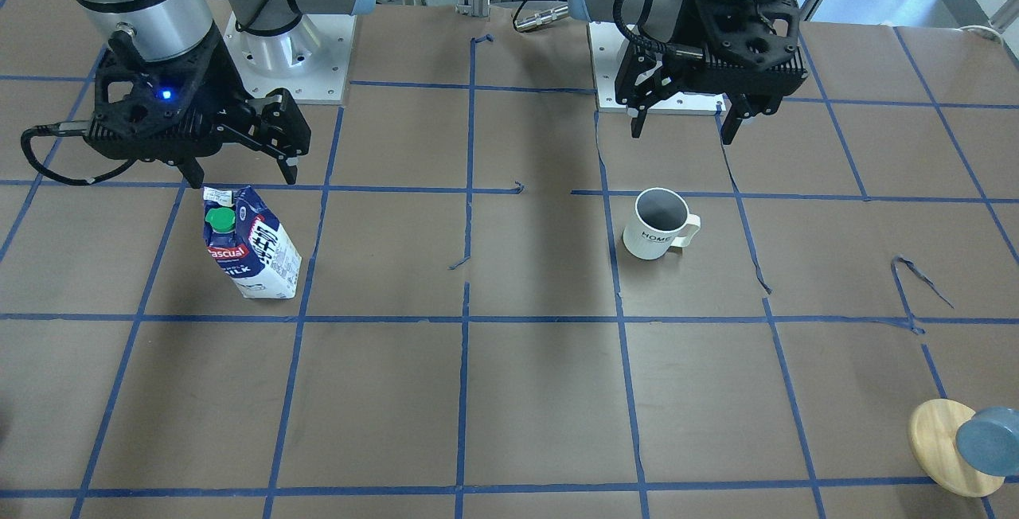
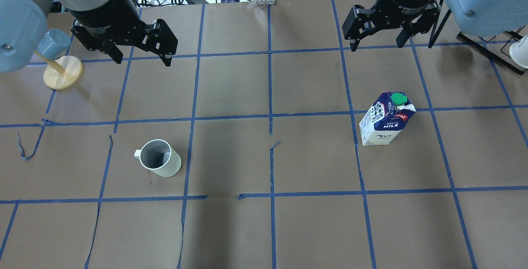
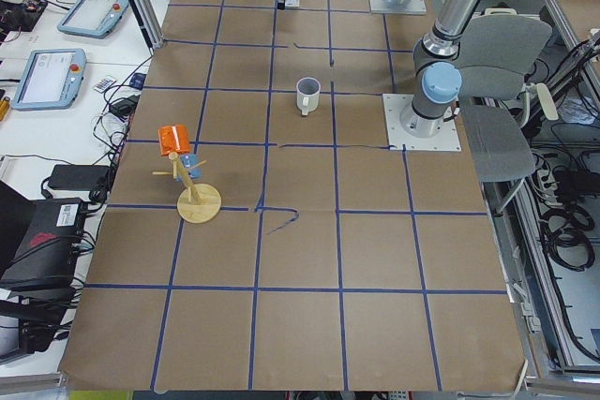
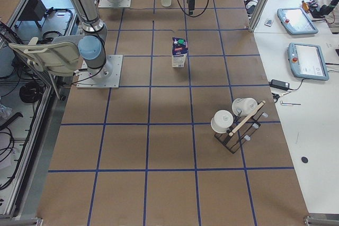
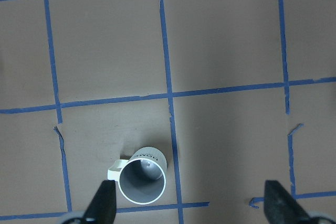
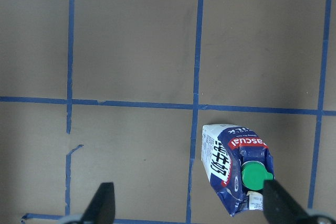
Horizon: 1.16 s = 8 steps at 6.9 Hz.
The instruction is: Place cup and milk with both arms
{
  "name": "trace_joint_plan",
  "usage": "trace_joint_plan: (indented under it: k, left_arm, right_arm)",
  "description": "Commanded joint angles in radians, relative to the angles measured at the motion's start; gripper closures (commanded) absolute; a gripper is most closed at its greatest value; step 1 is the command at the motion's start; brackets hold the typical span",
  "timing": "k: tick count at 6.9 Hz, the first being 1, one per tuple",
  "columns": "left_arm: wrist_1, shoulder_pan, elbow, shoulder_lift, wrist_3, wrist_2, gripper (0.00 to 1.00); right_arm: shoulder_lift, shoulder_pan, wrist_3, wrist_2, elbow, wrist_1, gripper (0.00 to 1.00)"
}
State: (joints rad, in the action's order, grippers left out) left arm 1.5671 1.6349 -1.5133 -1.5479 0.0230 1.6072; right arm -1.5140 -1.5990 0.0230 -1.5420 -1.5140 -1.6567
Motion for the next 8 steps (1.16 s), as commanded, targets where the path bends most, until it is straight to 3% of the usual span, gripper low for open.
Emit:
trace_joint_plan:
  k: [1, 8]
  left_arm:
    - [0.01, -0.004, -0.001, 0.003, 0.002, 0.002, 0.0]
    - [0.011, -0.004, 0.001, -0.001, 0.0, 0.002, 0.0]
  right_arm:
    - [0.0, -0.001, 0.0, -0.001, 0.0, 0.0, 0.0]
    - [0.002, 0.001, 0.0, -0.004, -0.006, 0.0, 0.0]
